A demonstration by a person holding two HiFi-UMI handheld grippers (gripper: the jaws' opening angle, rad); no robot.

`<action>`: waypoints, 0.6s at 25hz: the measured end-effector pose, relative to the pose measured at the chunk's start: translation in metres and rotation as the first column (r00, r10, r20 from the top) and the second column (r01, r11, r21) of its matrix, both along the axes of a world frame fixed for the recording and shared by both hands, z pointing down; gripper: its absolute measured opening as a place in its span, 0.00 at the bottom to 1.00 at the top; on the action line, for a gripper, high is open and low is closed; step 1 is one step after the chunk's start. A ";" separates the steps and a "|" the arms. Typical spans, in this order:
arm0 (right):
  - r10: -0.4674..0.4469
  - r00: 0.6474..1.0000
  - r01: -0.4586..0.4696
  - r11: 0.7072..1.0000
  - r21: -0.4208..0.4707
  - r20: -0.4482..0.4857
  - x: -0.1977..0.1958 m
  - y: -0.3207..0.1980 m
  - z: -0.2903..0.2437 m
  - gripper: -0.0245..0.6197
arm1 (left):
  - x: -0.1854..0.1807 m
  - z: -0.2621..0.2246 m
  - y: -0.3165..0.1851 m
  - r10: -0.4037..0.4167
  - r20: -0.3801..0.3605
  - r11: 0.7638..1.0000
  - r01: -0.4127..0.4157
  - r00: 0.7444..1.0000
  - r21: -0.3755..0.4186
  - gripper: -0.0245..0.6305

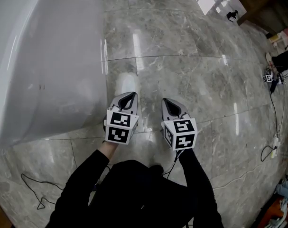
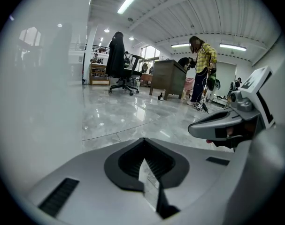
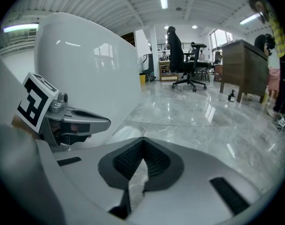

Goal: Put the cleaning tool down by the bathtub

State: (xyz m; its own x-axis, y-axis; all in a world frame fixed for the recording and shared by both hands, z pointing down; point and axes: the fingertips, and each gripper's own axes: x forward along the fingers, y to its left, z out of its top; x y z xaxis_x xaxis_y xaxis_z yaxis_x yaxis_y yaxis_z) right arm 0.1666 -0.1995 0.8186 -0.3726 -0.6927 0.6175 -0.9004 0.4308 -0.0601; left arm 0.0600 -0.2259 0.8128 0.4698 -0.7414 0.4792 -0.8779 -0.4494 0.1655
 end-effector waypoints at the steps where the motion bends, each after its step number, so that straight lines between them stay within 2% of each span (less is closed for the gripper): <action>1: 0.000 1.000 0.000 1.000 -0.001 0.000 -0.001 0.000 0.000 0.04 | 0.000 0.000 0.000 0.000 -0.003 1.000 0.000 1.000 -0.002 0.05; 15: -0.026 1.000 0.026 1.000 0.000 -0.014 -0.006 -0.002 0.001 0.04 | -0.001 0.012 0.001 -0.005 -0.016 0.999 0.005 1.000 -0.036 0.05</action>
